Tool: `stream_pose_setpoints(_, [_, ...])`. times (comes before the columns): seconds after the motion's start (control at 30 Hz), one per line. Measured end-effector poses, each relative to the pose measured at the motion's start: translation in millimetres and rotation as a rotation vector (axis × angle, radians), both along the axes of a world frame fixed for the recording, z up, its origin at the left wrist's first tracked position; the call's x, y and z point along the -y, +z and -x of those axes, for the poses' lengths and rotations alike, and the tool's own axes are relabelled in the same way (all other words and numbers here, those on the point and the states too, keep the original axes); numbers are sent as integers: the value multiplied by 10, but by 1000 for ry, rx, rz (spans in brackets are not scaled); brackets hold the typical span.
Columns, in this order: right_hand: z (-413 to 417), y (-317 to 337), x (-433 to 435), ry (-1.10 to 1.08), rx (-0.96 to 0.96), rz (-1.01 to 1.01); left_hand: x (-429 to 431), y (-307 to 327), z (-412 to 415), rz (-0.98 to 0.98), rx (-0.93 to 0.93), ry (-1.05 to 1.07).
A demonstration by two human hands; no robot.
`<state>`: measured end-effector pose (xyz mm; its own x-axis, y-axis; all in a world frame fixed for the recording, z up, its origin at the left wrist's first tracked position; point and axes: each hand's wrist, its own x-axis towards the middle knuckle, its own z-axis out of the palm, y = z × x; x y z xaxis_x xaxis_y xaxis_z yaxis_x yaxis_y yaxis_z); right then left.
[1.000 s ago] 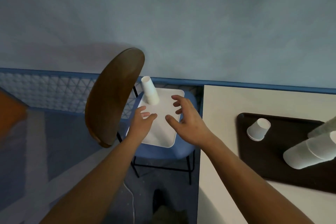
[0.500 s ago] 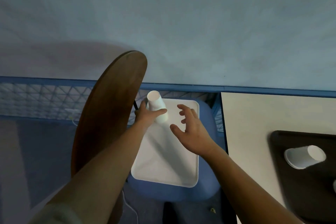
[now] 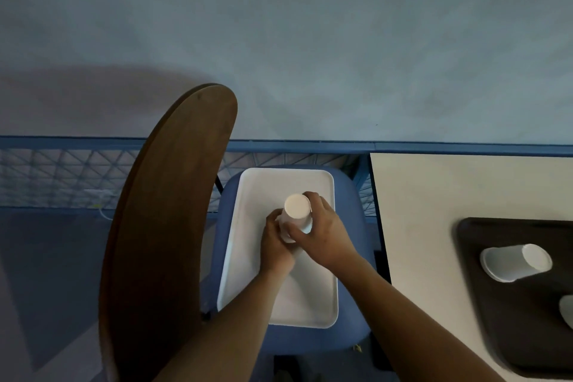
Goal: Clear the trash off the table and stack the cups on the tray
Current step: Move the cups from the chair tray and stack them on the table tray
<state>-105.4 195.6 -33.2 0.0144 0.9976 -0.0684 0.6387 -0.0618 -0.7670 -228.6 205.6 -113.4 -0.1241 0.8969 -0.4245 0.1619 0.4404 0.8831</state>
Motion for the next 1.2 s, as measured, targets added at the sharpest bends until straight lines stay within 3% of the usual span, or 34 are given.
stream_pose_setpoints(0.1, [-49,-47,115,-47,-36,-23,13,-174,-1,-122,-174,-106])
stream_pose_setpoints(0.3, [-181,32,258,-231,-131,-6,275,227,-213,-242,-91,-164])
stream_pose_setpoints(0.37, [-278,136,321,-246,-141,-7,404,295,-277,-284,-200,-141])
stream_pose_setpoints(0.43, [-402,279,409,-238,-142,-3,535,345,-316,-357,-313,-248])
stream_pose_setpoints(0.67, [-1052,889,915,-97,-125,31,1137,916,-797,-254,-142,-220])
stream_pose_setpoints(0.93, [-1863,1382,1942,-50,-120,-90,2128,1619,-1426,-258,-268,-315])
stream_pose_setpoints(1.2, [-2218,1772,2650,-52,-123,-173,2884,2018,-1766,-316,-344,-268])
